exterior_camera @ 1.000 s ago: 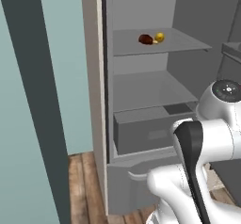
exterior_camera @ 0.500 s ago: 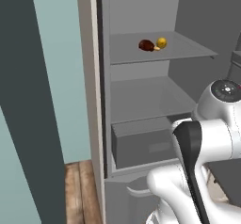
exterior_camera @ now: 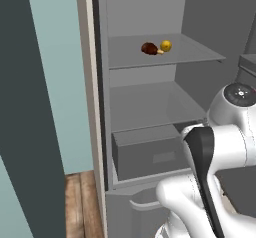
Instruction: Place one lemon and one steak in each tupperware on the nearby counter, to pack two identical lunches.
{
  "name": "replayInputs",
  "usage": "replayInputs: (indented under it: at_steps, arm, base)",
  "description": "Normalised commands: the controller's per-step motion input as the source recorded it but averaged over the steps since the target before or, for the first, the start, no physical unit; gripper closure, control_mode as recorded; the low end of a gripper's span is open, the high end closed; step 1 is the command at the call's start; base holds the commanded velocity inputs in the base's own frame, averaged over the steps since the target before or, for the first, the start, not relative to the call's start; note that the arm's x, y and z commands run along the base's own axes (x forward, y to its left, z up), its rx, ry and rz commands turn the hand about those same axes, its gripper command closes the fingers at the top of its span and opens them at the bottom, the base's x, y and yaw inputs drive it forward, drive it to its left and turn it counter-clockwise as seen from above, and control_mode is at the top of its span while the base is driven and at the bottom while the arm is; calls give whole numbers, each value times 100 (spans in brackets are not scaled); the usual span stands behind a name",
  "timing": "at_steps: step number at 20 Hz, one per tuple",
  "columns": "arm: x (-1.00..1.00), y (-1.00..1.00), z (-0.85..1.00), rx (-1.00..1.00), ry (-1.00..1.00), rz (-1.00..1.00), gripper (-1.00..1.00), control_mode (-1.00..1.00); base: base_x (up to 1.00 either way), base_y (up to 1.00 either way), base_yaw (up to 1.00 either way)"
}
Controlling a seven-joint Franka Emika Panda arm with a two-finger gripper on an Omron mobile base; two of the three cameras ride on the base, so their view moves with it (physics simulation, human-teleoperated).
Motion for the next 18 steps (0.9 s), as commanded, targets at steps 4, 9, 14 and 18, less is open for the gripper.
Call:
replayInputs:
  at_steps: [4, 9, 14, 18]
  arm:
    - [25, -7, 2, 1, -1, 0, -100, -100]
    - [0, -1, 24, 0, -19, 0, -100, -100]
    - [0, 0, 45, 3, -14, 0, -100, -100]
    - [0, 0, 60, 11, -1, 0, -100, -100]
  base:
    - [0, 0, 0]
    - [0, 0, 0]
    - [0, 0, 0]
    - [0, 0, 0]
